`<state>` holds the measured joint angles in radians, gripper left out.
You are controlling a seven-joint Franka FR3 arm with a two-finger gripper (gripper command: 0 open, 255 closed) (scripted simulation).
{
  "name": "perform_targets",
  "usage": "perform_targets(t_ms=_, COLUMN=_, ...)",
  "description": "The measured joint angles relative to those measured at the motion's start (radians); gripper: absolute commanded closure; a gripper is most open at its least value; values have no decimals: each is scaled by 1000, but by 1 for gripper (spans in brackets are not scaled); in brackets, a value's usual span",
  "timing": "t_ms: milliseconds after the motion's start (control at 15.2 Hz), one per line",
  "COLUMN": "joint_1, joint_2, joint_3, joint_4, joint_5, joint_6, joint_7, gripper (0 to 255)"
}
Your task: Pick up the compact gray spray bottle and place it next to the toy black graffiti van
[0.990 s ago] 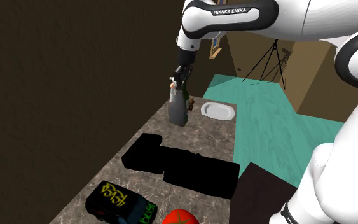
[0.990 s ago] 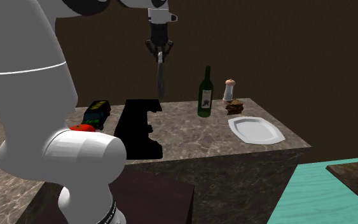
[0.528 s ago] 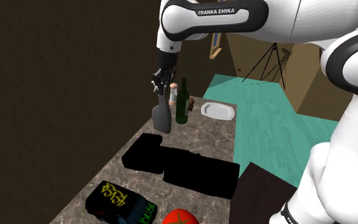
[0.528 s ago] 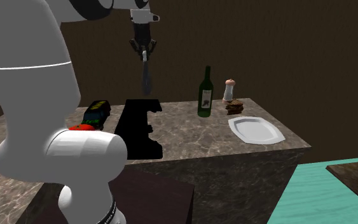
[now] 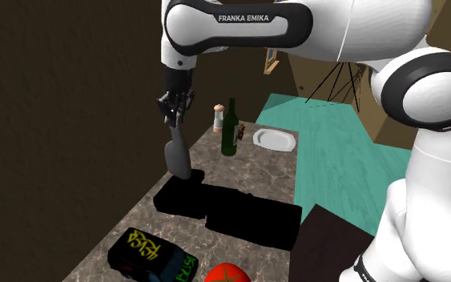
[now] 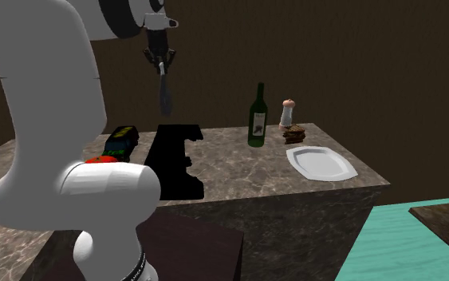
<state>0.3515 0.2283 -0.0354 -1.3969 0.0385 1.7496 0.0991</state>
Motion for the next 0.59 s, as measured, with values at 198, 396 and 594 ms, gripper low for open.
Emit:
perform_targets(t_ms=198, joint_1=32, joint_2=73, joint_3=17, joint_4=103, joint_5=-9, joint_6=-28, joint_7=51, gripper=255)
perform_targets(t_ms=396, joint_1=70, joint_2=171, joint_3=33, joint_4=246, joint_5=-21, joint_6=-73, joint_7=105, gripper=255)
perform_targets(t_ms=594, joint_1=115, joint_2=292, joint_3=46, joint_4=434, joint_5=-34, joint_6=-138, joint_7=162, gripper=255)
